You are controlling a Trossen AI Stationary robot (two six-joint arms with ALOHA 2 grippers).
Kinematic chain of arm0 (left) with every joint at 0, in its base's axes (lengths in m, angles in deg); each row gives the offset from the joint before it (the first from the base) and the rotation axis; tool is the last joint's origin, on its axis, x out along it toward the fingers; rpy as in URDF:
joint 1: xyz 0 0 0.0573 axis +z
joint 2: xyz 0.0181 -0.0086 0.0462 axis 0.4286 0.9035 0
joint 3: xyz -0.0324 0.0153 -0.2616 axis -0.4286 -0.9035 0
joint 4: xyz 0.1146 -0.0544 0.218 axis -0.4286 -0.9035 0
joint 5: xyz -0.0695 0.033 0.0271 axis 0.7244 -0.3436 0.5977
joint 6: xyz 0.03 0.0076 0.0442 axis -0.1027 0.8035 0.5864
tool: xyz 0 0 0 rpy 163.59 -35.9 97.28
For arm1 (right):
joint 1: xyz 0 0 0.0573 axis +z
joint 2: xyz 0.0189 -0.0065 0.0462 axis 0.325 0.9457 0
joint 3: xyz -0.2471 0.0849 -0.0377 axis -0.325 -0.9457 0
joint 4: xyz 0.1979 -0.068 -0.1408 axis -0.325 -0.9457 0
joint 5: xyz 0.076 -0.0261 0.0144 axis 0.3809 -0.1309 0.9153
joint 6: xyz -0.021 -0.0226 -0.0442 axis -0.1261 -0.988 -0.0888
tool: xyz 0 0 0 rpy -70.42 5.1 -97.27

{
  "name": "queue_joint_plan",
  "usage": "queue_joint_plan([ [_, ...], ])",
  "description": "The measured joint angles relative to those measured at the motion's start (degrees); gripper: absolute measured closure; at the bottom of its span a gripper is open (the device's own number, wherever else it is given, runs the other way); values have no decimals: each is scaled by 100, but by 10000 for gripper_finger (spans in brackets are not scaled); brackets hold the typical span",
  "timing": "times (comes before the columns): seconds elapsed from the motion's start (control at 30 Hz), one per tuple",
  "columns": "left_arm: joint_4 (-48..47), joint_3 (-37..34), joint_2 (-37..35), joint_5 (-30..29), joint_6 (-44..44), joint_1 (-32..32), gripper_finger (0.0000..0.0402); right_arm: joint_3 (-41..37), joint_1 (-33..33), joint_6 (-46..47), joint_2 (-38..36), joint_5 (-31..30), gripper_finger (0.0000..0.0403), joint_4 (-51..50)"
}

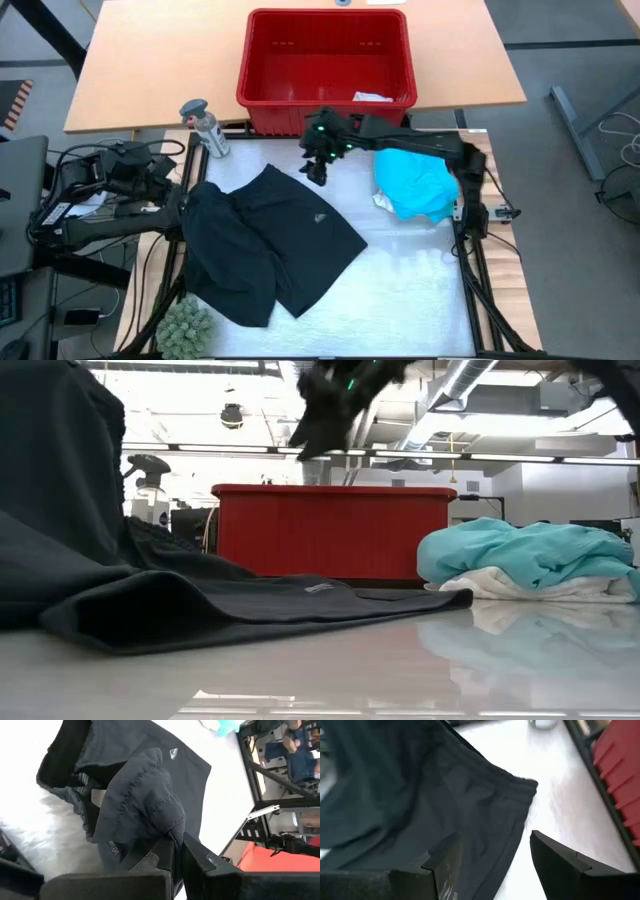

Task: Fold Laundry from Bin
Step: Fold the black shorts

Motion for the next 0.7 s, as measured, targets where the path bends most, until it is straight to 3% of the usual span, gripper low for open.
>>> queue_joint_plan([
  [0.13, -69, 0, 0, 1, 2, 0, 401, -2, -255, 169, 733, 380, 148, 809],
  [0.33, -324, 0, 0, -2, -2, 0, 401, 242, -527, 834, 1618, 399, 148, 2204],
  [0.57, -437, -2, 0, -1, -39, 0, 401, 1649, -552, 950, 2637, 457, 148, 2051],
  [0.7, -438, -2, 0, -3, -48, 0, 401, 2621, -518, 1230, 3292, 556, 148, 1319],
])
